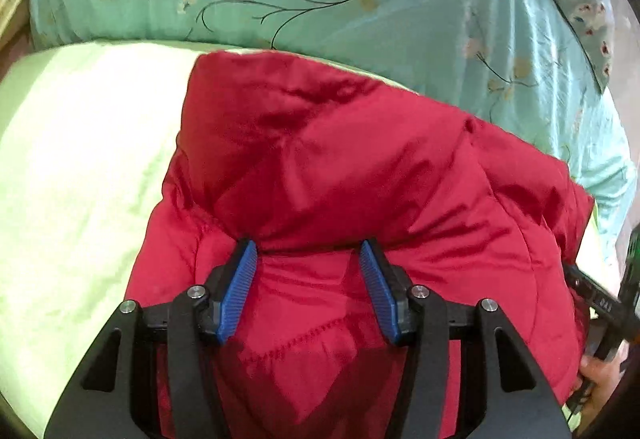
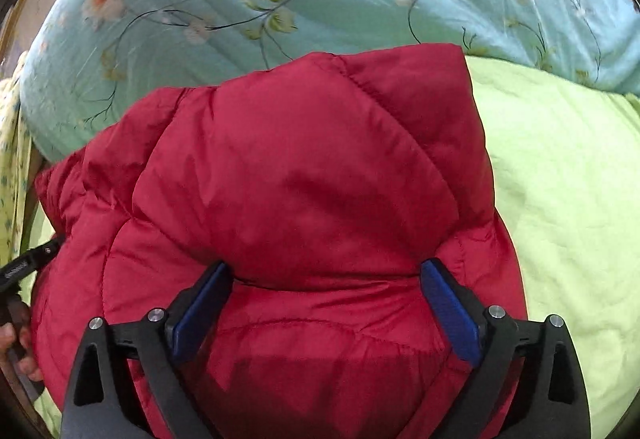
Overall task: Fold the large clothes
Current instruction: 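Press the folded jacket flat with both open tools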
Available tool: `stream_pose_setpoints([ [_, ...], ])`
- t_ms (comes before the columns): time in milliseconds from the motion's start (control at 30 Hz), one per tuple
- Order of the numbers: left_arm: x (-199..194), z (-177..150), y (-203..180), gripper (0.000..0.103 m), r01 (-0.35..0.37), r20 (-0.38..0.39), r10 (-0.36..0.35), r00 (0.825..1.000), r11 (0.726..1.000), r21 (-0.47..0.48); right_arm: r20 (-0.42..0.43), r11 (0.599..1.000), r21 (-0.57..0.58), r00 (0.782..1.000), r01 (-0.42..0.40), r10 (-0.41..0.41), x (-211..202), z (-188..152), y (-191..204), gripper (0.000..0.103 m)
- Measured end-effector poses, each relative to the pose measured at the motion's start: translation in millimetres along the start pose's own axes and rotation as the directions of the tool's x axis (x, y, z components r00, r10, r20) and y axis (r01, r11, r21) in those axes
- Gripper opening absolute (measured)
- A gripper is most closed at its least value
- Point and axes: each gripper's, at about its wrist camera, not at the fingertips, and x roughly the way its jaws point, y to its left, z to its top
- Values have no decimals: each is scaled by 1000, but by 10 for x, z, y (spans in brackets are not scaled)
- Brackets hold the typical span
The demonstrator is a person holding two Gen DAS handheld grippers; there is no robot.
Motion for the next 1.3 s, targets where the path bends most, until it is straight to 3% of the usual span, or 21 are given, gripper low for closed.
stream_pose_setpoints([
  [300,93,80,-18,59,-23,-16,23,1000,1000,-13,0,999,40,1000,-7,7,57,-31,-103,98],
  [867,-794,-370,308,63,64,55,-59,997,994,-90,-1,999,32,1000,-11,11,65,50,-69,100],
  [1000,-876,-454,401,63,69,51,-64,997,993,-96,18,998,49,999,-34,33,-78,24,-87,100],
  [1133,-888,-477,549,76,63,44,-59,997,992,-111,40,994,75,996,-85,82,-331,-40,-171,99],
  [1300,-830,-555,816,77,110,17,-109,994,973,-201,54,989,81,992,-122,118,-651,-220,-384,100],
])
